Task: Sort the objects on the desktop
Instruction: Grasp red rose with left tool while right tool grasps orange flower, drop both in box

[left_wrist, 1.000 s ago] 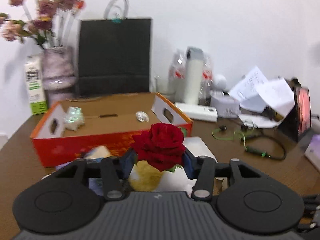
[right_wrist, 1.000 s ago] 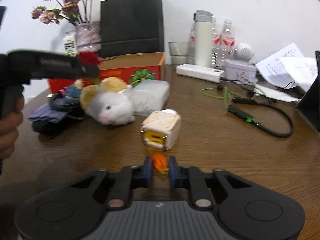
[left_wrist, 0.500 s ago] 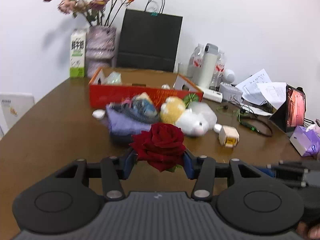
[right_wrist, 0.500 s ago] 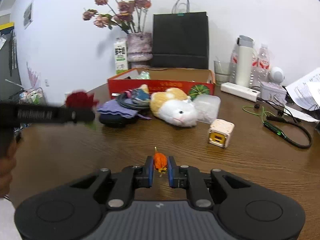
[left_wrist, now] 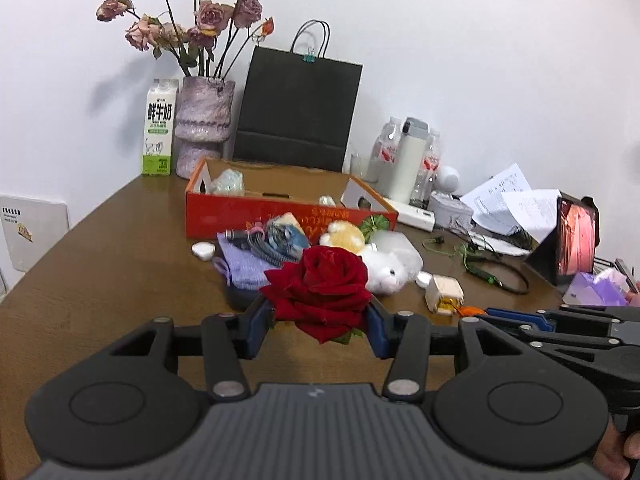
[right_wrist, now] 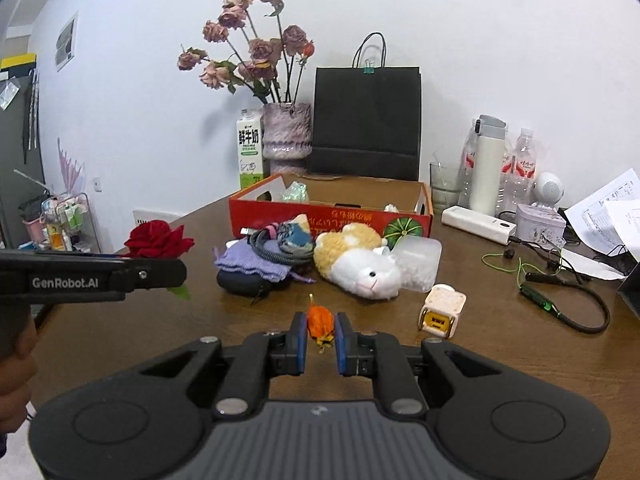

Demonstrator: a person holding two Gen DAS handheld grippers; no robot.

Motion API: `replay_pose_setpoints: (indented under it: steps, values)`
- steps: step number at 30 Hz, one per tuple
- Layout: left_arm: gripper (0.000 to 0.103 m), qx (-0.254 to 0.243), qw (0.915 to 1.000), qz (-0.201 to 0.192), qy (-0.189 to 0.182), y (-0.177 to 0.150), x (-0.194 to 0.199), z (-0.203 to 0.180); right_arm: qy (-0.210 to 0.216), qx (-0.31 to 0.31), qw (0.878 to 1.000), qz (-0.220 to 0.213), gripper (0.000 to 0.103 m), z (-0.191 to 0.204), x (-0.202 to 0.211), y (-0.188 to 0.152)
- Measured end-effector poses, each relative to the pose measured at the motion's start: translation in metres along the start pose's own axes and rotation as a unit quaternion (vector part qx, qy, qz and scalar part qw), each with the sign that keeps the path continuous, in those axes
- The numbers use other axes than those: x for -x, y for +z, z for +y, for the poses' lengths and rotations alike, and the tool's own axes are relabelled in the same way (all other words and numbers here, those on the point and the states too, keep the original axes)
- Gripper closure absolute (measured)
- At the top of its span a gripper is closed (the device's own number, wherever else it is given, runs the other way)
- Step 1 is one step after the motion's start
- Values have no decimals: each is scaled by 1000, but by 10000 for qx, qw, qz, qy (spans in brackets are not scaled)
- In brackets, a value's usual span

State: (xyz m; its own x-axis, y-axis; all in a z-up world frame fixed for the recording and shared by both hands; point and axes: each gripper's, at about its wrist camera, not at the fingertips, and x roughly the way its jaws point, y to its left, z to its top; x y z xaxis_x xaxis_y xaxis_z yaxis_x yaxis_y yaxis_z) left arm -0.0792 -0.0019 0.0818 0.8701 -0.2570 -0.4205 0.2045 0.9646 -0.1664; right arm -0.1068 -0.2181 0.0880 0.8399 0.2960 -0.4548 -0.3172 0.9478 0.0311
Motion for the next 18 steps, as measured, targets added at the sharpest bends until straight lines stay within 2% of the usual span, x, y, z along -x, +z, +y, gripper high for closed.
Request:
replay_pose_setpoints:
  steps: [7, 11, 15, 18]
  values:
    - [53, 134, 9994, -308, 17, 50, -37, 13, 60, 70, 9995, -299, 90, -18, -25, 45]
    - [53, 227, 9984, -492, 167, 91, -69, 30, 124, 76, 9991, -403, 90, -35, -61, 86]
    - [53, 113, 9989, -385, 249, 144, -127, 50, 142, -16, 9993, -355, 90, -52, -113, 137]
    - [52, 178, 9989, 6, 432, 174, -193, 63, 63, -87, 9995, -302, 87, -64, -165, 175]
